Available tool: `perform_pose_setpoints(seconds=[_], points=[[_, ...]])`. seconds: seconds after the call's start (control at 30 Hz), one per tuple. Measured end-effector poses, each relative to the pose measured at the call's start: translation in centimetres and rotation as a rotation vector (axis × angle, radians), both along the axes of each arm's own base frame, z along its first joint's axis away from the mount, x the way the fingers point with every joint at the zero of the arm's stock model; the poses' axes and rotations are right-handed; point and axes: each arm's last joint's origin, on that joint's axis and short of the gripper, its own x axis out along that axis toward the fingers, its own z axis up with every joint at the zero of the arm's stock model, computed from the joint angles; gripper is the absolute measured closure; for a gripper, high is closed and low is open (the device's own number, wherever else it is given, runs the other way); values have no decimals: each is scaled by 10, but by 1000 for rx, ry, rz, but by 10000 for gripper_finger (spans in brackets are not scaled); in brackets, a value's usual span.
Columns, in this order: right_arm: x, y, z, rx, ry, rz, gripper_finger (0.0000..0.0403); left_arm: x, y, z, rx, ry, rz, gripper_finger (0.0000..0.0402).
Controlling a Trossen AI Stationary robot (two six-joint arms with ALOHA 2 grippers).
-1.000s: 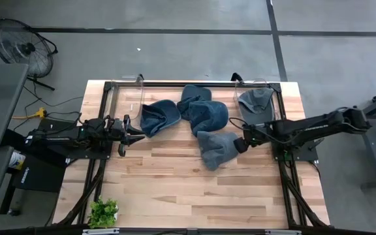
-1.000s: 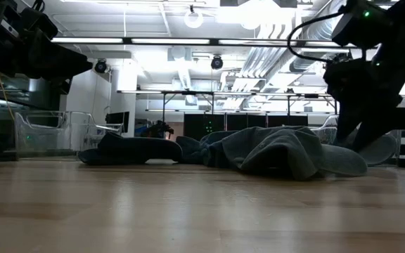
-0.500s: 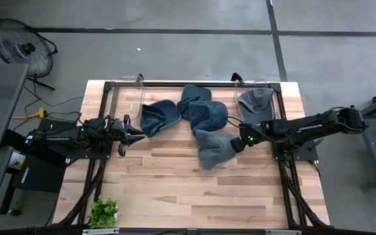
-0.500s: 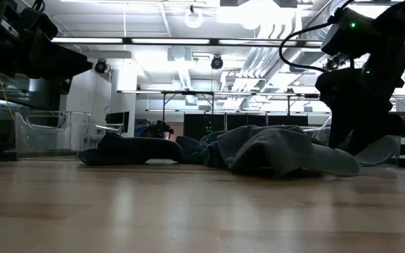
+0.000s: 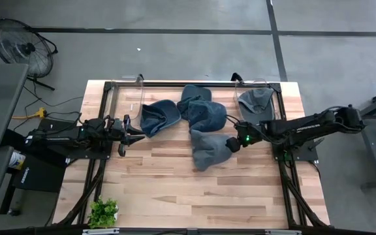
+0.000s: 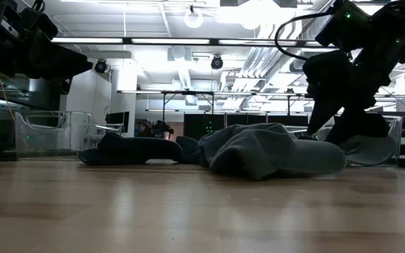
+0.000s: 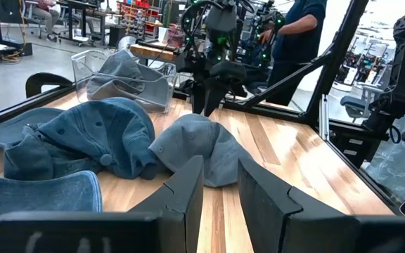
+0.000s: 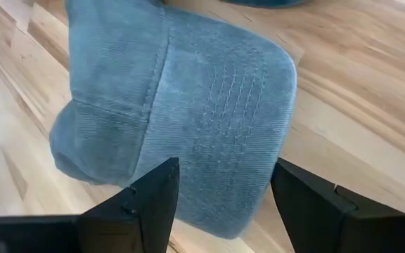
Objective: Pick & Place hat
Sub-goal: Put the gray cap into the right transparent bin
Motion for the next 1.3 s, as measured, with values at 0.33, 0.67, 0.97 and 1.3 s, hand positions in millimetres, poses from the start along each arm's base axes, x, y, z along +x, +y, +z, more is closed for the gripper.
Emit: perform_pose_setpoints(seconds=[0.33,0.67,0.97,1.3], points=[[8,2,8,42,-119,52,187,0,0,0,0,0,0,314],[16,1,17,36,-243,52,188,0,0,0,0,0,0,314],[16,1,17,36,-241,51,266,0,0,0,0,0,0,314],[16,1,17,2,-240,74,393,0,0,0,0,0,0,314]])
